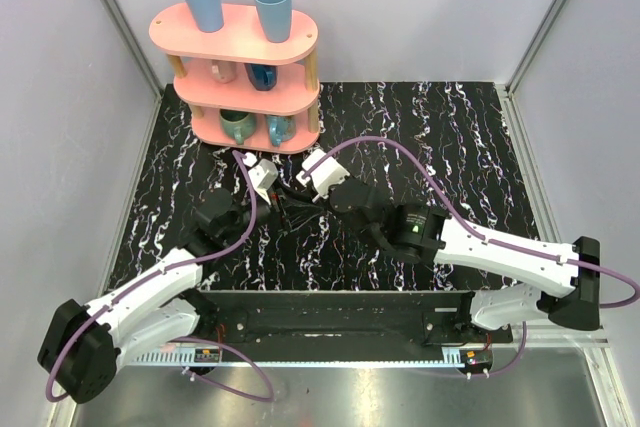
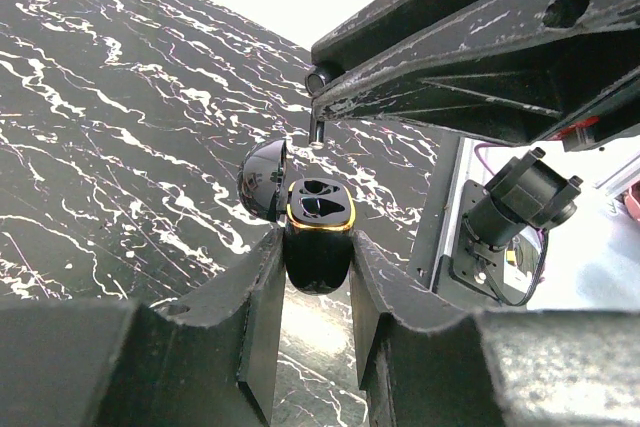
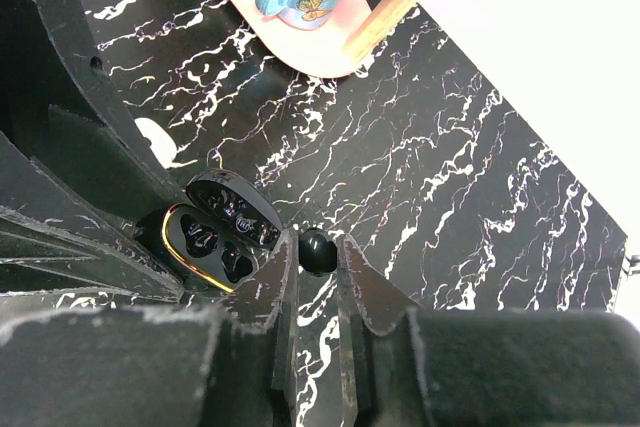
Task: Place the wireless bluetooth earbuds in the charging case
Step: Place the earbud in the charging case.
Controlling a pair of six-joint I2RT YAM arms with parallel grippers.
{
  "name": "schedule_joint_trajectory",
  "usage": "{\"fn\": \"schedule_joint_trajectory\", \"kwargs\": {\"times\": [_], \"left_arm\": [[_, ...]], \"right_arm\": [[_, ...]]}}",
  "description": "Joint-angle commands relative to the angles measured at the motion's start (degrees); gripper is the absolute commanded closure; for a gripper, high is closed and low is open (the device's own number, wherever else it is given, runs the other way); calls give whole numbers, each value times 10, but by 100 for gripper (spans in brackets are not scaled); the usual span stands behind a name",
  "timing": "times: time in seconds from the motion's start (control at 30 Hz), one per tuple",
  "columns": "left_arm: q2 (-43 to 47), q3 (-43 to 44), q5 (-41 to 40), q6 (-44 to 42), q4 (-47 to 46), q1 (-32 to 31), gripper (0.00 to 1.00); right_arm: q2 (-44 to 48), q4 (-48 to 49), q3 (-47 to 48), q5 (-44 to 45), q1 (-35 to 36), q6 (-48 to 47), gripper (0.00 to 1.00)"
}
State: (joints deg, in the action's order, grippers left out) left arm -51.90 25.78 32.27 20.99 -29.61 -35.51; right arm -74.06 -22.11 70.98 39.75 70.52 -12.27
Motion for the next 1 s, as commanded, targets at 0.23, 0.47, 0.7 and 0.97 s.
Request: {"fn": "schedule_joint_trajectory", "kwargs": {"times": [0.23, 0.47, 0.7, 0.97], "left_arm": [[14, 11, -10, -5, -20, -1, 100], [17, 15, -12, -5, -21, -1, 100], [10, 14, -12, -5, -26, -1, 100], [0, 16, -14, -9, -28, -1, 100]], "right_arm": [[-12, 5, -8, -2, 6, 4, 100], [-21, 3, -8, -15, 5, 15, 100], [-14, 5, -8, -47, 8, 26, 100], [-15, -14, -3, -54, 9, 31, 100]]}}
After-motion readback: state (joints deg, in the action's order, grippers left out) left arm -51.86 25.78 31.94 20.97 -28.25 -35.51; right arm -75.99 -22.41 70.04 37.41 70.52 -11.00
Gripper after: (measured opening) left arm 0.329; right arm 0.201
